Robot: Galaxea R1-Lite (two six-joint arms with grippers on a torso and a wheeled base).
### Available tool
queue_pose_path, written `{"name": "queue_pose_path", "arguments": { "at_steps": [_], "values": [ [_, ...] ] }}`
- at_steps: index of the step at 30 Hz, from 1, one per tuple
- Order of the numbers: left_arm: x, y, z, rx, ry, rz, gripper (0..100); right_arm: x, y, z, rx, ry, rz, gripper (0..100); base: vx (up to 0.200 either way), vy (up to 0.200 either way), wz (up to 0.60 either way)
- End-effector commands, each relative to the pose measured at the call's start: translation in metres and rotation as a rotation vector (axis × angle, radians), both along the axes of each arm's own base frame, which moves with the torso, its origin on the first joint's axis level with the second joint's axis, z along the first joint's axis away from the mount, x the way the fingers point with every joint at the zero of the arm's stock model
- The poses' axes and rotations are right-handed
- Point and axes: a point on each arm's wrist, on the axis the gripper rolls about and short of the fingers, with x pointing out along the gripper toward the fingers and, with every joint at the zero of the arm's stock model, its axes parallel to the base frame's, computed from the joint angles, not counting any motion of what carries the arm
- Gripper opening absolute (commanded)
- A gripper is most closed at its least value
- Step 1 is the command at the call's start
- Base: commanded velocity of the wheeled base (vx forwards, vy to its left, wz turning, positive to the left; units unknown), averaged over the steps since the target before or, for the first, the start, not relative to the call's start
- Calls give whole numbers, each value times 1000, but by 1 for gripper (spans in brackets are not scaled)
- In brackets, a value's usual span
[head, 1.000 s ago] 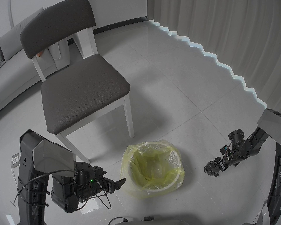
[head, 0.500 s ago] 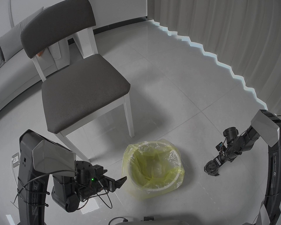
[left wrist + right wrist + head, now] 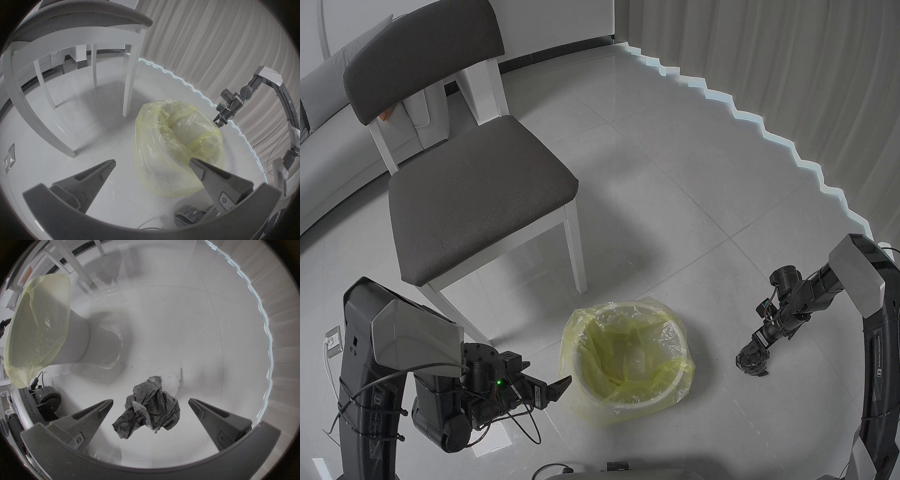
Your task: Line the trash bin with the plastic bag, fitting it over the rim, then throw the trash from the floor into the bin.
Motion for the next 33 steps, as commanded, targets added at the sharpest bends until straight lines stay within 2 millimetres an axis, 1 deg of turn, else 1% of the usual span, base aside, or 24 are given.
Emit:
{"name": "queue_pose_path", "arguments": {
  "at_steps": [1,5,6,13,17,22,24,27,28,33],
  "values": [
    [1,0,0,-7,-12,2,100,3,-2,-4,-1,2,-2,100,0,0,0],
    [1,0,0,-6,-13,2,100,1,-2,-4,-4,19,7,100,0,0,0],
    [1,0,0,-6,-13,2,100,2,-2,-3,-3,19,5,0,0,0,0],
    [2,0,0,-7,-15,3,100,-1,-5,-5,-4,37,8,0,0,0,0],
    [2,0,0,-6,-16,5,100,-3,-5,-1,-8,43,18,0,0,0,0],
    [2,0,-2,-5,-9,4,100,-8,-4,13,-8,39,22,0,0,0,0],
    [1,0,-2,-3,-10,3,100,-15,-4,22,-11,37,29,0,0,0,0],
    [1,0,-2,-3,-7,4,100,-20,-3,27,-13,37,34,0,0,0,0],
    [0,-1,-2,-2,-8,1,100,-26,-2,38,-14,30,36,0,0,0,0],
    [1,-1,0,-4,-13,3,100,-43,6,70,-14,-11,56,0,0,0,0]
  ]
}}
